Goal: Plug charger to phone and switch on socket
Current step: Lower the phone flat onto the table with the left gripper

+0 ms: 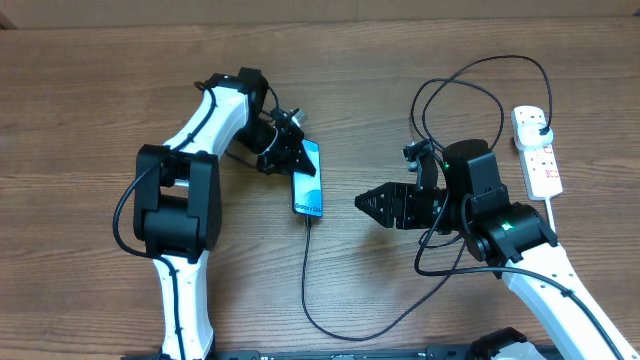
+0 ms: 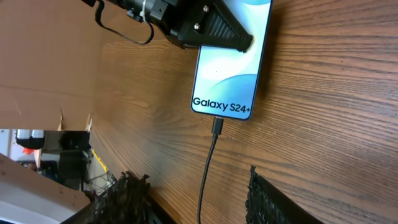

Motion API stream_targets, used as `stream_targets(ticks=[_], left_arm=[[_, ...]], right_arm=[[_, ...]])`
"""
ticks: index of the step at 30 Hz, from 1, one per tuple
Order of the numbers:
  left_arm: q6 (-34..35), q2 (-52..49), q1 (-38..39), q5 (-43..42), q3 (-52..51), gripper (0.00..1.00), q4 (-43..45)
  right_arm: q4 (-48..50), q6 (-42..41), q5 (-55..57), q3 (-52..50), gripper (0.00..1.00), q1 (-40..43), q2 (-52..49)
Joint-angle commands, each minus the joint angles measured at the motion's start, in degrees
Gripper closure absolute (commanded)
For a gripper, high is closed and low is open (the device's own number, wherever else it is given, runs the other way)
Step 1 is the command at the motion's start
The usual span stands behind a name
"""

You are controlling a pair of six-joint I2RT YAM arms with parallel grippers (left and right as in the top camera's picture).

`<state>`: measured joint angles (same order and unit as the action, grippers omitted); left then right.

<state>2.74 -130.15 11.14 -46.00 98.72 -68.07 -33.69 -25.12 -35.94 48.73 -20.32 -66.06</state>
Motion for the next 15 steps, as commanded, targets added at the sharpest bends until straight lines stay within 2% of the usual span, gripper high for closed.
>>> stream_targets(ticks=[1,15], left_arm=[[-1.51,-1.53,-0.76,-1.36,0.02,0.96,0.04],[-1.14,-3.61,-1.09,-0.26,0.02,0.96,1.95]], right_arm=[[-0.15,1.64,0.37,1.86,0.44,0.20,-0.26],[-1.27,1.62,0.35,1.86,0.44,0.20,-0.83]])
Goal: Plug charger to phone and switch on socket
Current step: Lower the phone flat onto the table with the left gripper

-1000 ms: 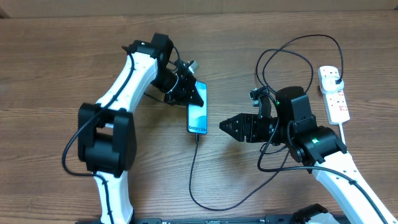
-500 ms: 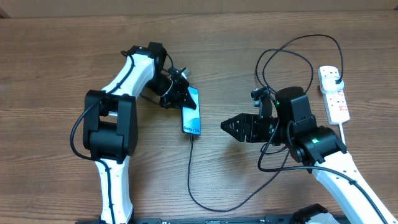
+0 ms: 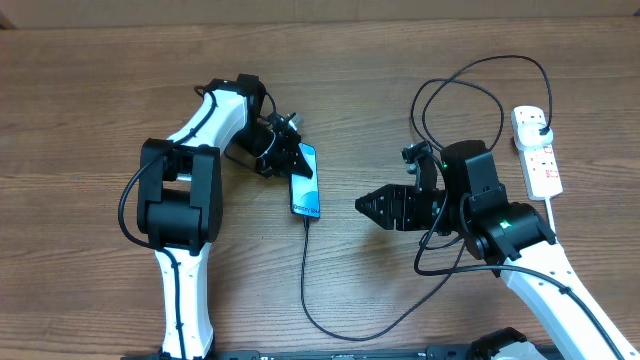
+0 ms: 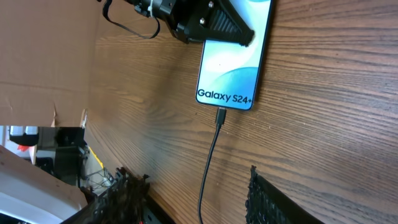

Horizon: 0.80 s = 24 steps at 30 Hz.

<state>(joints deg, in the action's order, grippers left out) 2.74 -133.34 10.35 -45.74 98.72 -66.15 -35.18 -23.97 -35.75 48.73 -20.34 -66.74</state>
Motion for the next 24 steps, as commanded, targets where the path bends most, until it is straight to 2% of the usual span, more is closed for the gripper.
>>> stream_targets(ticks=[1,5,9,17,24], left_arm=[[-1.03,-0.42,-0.28,0.02,0.02,0.96,0.00],[-0.92,-0.42,-0.24,2.82,0.02,0.94,-0.39],[2.21,-0.42,-0.22,4.22,0.00,0.92,-0.42],[3.06,-0.42,-0.20,4.50,0.00,0.71,-0.66],[3.08,-0.42,-0.20,8.92,0.00,0.61,-1.60]], right_arm=[[0.13,0.46,0.15,1.86,0.44,0.22,-0.15],[-0.22,0.48,0.15,1.86,0.44,0.22,-0.15],[-0.26,0.46,0.15,1.86,0.44,0.22,-0.15],[-0.26,0.46,0.15,1.86,0.44,0.22,-0.15],[-0.09,0.46,0.15,1.86,0.44,0.22,-0.15]])
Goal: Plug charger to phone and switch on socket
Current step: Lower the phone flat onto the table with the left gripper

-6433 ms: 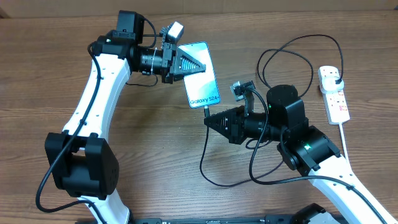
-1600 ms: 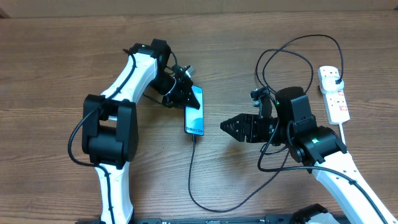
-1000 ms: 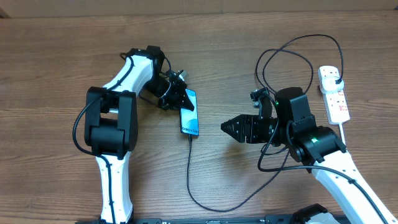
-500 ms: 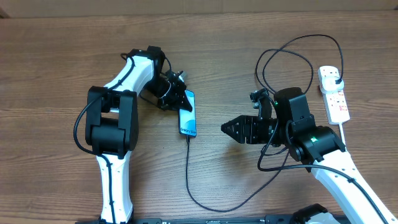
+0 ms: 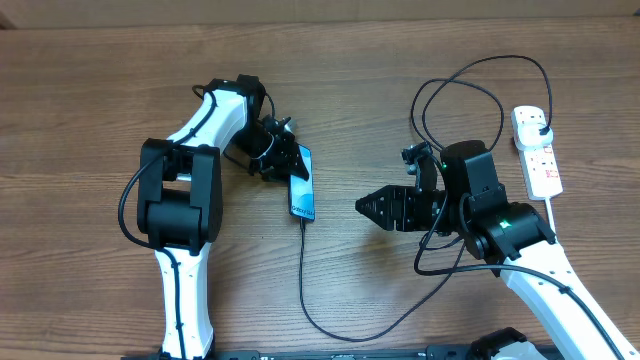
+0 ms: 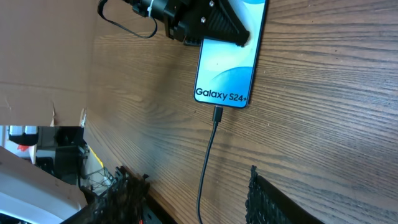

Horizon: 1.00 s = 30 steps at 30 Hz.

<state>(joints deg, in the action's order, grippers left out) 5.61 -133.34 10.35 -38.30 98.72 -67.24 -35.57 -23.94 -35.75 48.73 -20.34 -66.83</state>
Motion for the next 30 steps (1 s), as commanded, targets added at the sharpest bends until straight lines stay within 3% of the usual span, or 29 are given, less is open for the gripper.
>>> stream_targets(ticks=[1,12,13,15,16,18,23,30], left_arm=[[0.20,-0.42,-0.20,1.51,0.00,0.61,-0.57],[0.22,-0.42,-0.20,1.51,0.00,0.61,-0.68],[0.22,-0.44,-0.20,1.51,0.00,0.62,-0.68],[0.20,-0.42,-0.20,1.51,0.00,0.79,-0.66],[0.22,-0.42,-0.20,1.51,0.00,0.79,-0.66],[0.22,-0.42,-0.20,1.51,0.00,0.78,-0.66],[0.22,-0.42,-0.20,1.49,0.00,0.61,-0.68],[0.33,-0.42,-0.20,2.80,0.00,0.58,-0.63]], right_arm=[[0.31,0.44,0.15,1.86,0.44,0.22,-0.07],[0.33,0.46,0.17,1.86,0.44,0.22,-0.07],[0.33,0.46,0.20,1.86,0.44,0.22,-0.07],[0.33,0.46,0.20,1.86,0.44,0.22,-0.07],[0.33,0.44,0.17,1.86,0.44,0.22,-0.07],[0.28,0.46,0.17,1.86,0.44,0.22,-0.07],[0.31,0.46,0.17,1.86,0.44,0.22,-0.07],[0.31,0.46,0.20,1.86,0.44,0.22,-0.07]])
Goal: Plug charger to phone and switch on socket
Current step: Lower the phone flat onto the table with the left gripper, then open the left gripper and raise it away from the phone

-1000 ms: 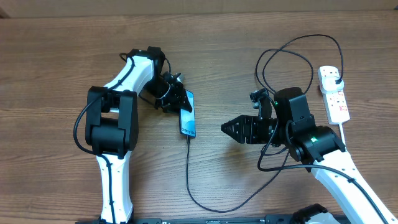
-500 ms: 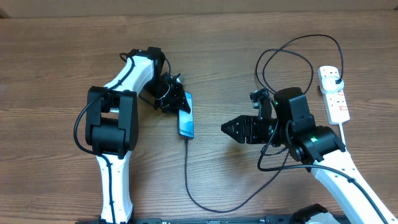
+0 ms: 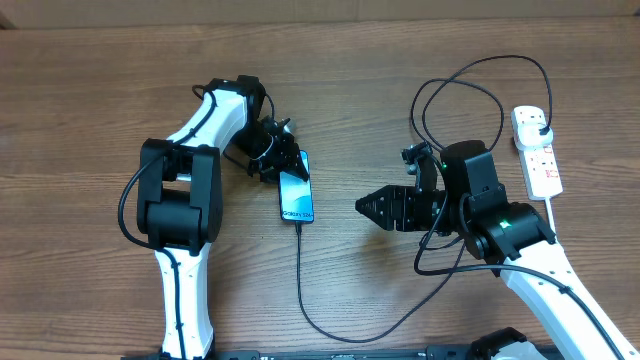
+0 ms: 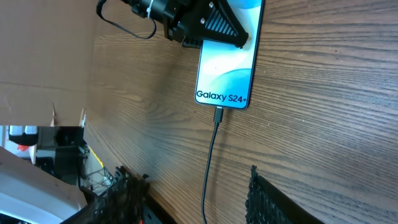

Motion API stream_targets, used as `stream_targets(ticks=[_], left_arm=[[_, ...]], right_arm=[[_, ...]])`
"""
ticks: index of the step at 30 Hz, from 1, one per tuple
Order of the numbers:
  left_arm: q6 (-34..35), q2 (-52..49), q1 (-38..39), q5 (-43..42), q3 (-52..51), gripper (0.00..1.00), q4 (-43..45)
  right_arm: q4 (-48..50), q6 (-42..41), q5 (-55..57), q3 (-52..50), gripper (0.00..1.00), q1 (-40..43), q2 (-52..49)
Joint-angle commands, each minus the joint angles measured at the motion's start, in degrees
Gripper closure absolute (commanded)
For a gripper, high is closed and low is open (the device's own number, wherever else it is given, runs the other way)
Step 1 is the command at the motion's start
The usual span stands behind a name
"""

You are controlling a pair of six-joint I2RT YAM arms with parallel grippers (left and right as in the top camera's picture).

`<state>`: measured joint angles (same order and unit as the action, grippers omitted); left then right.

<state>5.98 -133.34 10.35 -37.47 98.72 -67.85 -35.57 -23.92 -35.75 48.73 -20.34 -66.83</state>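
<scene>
The phone [image 3: 295, 195] lies screen up on the wooden table, and its lit display reads "Galaxy S24+" [image 4: 224, 74]. The black charger cable [image 3: 301, 280] is plugged into its near end at the connector [image 4: 217, 115]. My left gripper [image 3: 278, 160] is on the phone's far end, shut on it, with a black finger [image 4: 214, 25] across the screen. My right gripper [image 3: 366, 205] hovers open to the right of the phone and holds nothing; its fingertips [image 4: 267, 199] frame the cable. The white socket strip [image 3: 536, 152] lies at the far right with the charger plug [image 3: 540, 126] in it.
The cable loops in big coils [image 3: 470, 80] behind my right arm and runs along the table's front [image 3: 360, 335]. A cardboard wall [image 4: 43, 56] stands beyond the left side.
The phone has shifted slightly left and toward the front with my left gripper on it, and it now shows its full screen width. The right arm has not moved.
The phone lay plugged in at the centre, angled to the right, with my left gripper on its far end and my right gripper open beside it. At each later moment the phone stood a little further left and straighter. The right arm stayed still.
</scene>
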Motion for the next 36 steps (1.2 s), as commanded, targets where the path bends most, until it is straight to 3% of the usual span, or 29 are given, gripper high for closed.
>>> stream_targets(ticks=[1,14,36], left_arm=[[0.13,-0.42,-0.20,2.67,0.00,0.58,-0.02],[0.46,-0.42,-0.20,8.17,0.00,0.47,-0.90],[0.48,-0.42,-0.22,18.64,0.00,0.40,-1.27]], right_arm=[[0.28,0.44,0.20,1.86,0.44,0.22,-0.07],[0.26,0.44,0.20,1.86,0.44,0.22,-0.07],[-0.59,1.53,0.20,1.86,0.44,0.22,-0.07]])
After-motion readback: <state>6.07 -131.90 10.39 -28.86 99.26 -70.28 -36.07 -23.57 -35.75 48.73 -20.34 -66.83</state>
